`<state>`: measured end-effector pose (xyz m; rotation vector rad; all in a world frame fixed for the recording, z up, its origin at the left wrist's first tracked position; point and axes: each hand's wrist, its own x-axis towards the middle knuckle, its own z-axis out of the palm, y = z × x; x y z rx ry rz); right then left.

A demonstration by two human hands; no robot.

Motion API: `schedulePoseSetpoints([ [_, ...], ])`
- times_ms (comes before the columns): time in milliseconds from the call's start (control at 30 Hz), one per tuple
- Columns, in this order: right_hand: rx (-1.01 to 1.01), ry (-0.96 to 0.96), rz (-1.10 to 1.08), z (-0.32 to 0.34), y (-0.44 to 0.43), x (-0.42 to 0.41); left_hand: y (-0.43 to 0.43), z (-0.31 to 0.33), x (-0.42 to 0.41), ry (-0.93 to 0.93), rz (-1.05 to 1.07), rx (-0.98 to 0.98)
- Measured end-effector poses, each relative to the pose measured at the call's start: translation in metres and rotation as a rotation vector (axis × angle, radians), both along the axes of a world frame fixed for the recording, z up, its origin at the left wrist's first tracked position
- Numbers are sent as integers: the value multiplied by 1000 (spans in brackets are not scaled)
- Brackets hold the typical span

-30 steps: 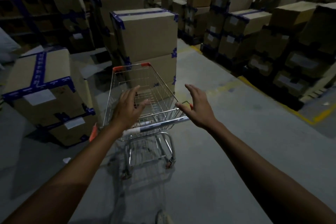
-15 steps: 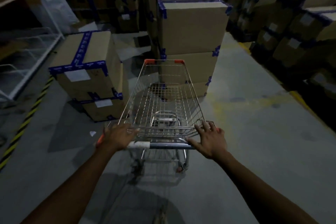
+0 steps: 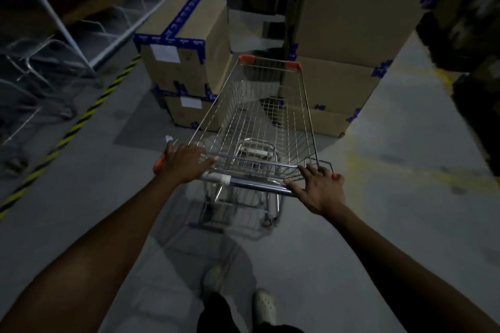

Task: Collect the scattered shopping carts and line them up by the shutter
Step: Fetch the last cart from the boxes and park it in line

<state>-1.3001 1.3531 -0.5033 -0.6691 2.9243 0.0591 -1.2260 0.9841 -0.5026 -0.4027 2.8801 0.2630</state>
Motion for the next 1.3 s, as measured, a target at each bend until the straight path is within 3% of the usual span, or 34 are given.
schedulePoseSetpoints([
  [433,14,-6,132,4,54,12,78,2,84,33,181,30],
  [800,12,24,202,2,100,87,133,-7,185,70,273,46],
  [1300,15,16,381,5,189,150,281,19,312,27,504,68],
])
